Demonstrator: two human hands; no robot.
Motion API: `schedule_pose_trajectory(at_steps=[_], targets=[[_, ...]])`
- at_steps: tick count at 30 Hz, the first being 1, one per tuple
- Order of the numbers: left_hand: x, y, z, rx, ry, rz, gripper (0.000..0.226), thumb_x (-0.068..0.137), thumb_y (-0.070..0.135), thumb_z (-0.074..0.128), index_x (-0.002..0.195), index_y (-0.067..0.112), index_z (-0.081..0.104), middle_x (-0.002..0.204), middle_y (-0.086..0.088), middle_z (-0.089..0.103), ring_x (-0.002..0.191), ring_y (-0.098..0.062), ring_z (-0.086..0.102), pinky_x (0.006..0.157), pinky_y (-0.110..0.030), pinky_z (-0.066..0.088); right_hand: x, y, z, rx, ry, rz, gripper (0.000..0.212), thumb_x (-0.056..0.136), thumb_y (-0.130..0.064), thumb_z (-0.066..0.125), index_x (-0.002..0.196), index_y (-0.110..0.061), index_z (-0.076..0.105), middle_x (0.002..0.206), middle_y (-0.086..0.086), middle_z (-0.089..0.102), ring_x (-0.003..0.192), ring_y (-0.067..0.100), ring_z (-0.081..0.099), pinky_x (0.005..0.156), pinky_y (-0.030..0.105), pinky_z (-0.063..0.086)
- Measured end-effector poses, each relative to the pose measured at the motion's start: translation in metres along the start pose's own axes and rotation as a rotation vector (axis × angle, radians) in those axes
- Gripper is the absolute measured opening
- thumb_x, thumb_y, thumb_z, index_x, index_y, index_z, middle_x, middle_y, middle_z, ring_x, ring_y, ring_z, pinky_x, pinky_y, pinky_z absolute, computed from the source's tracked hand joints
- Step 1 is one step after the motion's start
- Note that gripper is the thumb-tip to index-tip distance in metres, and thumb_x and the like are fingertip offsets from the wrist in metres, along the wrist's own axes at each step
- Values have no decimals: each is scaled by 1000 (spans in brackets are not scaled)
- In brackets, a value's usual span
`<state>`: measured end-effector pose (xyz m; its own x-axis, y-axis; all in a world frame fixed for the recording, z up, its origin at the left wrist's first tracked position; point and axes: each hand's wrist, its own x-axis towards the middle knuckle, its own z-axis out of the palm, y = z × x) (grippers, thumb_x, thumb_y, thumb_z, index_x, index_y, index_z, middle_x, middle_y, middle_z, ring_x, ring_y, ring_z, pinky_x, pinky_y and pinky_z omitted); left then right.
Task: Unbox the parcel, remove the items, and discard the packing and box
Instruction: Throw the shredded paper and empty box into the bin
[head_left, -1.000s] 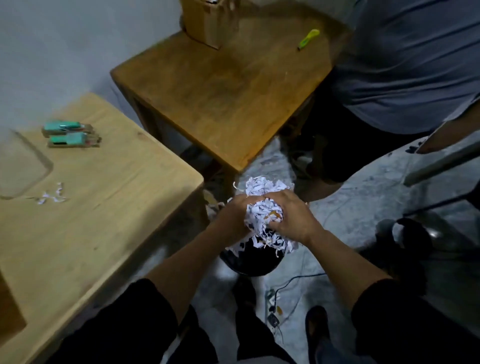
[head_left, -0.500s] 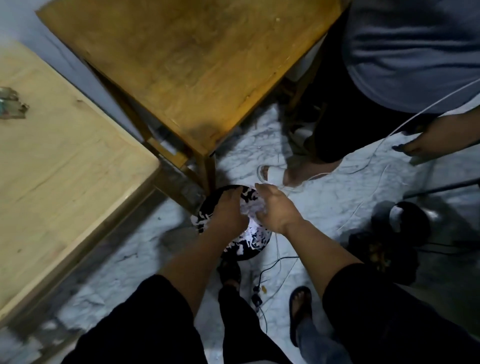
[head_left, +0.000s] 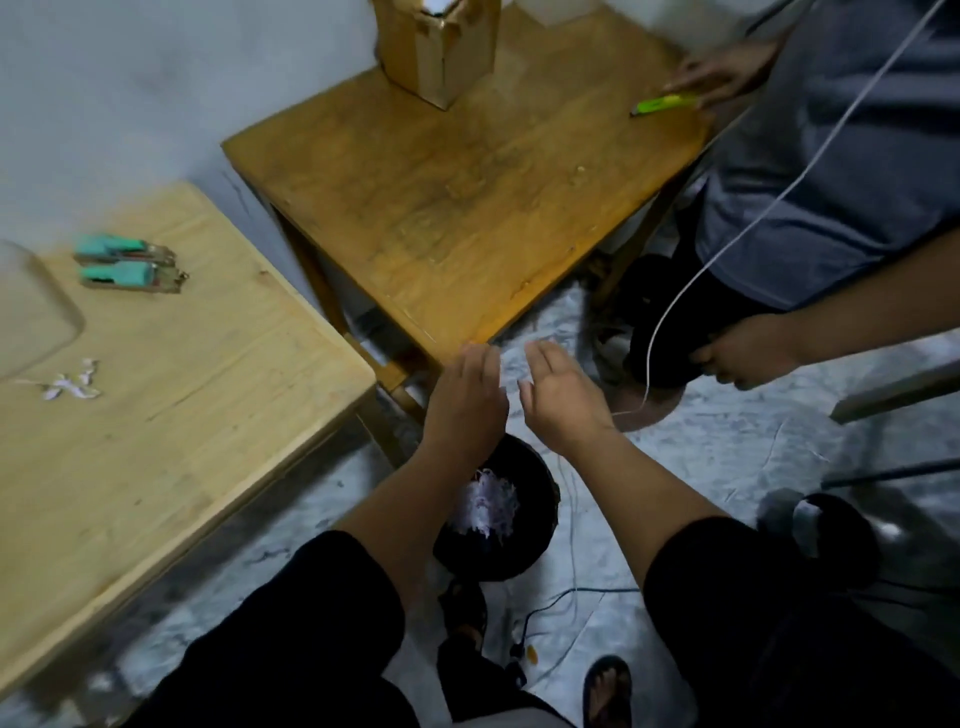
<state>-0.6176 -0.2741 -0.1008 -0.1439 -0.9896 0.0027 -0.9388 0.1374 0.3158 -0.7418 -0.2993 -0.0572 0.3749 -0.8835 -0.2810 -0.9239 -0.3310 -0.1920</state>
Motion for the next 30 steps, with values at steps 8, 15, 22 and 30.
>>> schedule_pose_trajectory(at_steps=[8,15,22,30], targets=[[-19,-48,-99,83,243,-209,49,86,22,51,128,-3,45,128,-22,53,124,-34,46,107,-41,39,18,-71,-68,-23,125,-132,56,100,-29,30,147,-4,13,155,14,19,145,26,12,116,35,19],[-92,-139,-139,139,260,-495,56,96,30,40,143,4,25,148,-16,32,140,-27,27,116,-36,21,35,-174,-53,43,111,-267,59,98,-31,35,147,-7,14,157,9,17,146,23,12,117,35,20],[-188,-248,-107,101,79,-749,56,92,29,21,129,-9,41,128,-29,50,125,-44,42,112,-46,31,42,-264,24,167,-44,-298,60,95,-37,39,147,-13,18,156,4,18,142,21,22,115,36,26],[-236,-286,-67,-105,105,-940,67,91,40,36,142,-4,27,150,-26,28,141,-39,22,113,-50,24,68,-292,102,85,-144,-350,69,93,-43,42,146,-7,14,157,9,13,145,24,11,118,37,18]])
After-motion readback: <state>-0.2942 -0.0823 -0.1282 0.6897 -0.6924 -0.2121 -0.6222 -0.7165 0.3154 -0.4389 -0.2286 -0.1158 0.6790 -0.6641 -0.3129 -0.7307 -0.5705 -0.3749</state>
